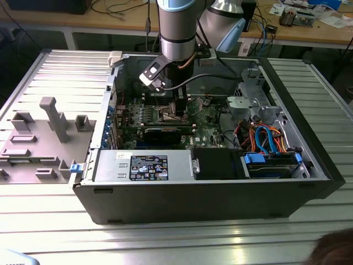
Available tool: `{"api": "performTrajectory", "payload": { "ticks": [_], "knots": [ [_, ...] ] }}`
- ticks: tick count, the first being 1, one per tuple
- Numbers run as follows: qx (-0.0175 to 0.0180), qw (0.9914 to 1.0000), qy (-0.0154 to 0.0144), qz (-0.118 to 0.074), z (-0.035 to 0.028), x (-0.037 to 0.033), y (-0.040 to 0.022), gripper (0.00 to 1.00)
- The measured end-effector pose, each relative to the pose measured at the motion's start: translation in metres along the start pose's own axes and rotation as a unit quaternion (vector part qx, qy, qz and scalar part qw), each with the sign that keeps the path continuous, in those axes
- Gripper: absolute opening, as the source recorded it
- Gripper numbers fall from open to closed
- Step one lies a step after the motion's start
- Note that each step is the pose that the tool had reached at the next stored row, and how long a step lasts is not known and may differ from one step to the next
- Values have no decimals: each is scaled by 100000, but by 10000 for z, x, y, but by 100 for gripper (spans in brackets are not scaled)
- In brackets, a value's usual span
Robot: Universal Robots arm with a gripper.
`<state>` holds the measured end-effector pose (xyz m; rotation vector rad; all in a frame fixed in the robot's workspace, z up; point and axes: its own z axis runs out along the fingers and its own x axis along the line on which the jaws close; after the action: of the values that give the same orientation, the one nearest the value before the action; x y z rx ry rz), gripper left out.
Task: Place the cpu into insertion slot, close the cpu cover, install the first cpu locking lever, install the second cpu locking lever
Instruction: 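Place the cpu into insertion slot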
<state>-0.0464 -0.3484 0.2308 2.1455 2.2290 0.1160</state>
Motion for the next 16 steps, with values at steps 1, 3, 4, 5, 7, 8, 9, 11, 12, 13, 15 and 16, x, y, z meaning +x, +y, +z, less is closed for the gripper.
{"api": "performTrajectory", "payload": {
  "ticks": [1, 3, 4, 5, 7, 8, 9, 11, 12, 13, 15, 16],
  "knots": [
    [-1, 100000, -3, 32, 0, 0, 0, 55],
    [-2, 100000, -6, 81, 0, 0, 0, 55],
    [-1, 100000, -9, 97, 0, 0, 0, 55],
    [-1, 100000, -15, 127, 0, 0, 0, 55],
    [-3, 100000, -16, 180, 1, 0, 0, 55],
    [-1, 100000, -21, 207, 0, 0, 0, 55],
    [-2, 100000, -21, 233, 1, 0, 0, 55],
    [-4, 100000, -28, 289, 1, 0, 0, 55],
    [-4, 100000, -27, 312, 1, 0, 0, 55],
    [-6, 99999, -30, 341, 1, 0, 0, 55],
    [-6, 99999, -33, 381, 1, 0, 0, 55],
    [-8, 99999, -35, 405, 2, 0, 0, 55]
  ]
}}
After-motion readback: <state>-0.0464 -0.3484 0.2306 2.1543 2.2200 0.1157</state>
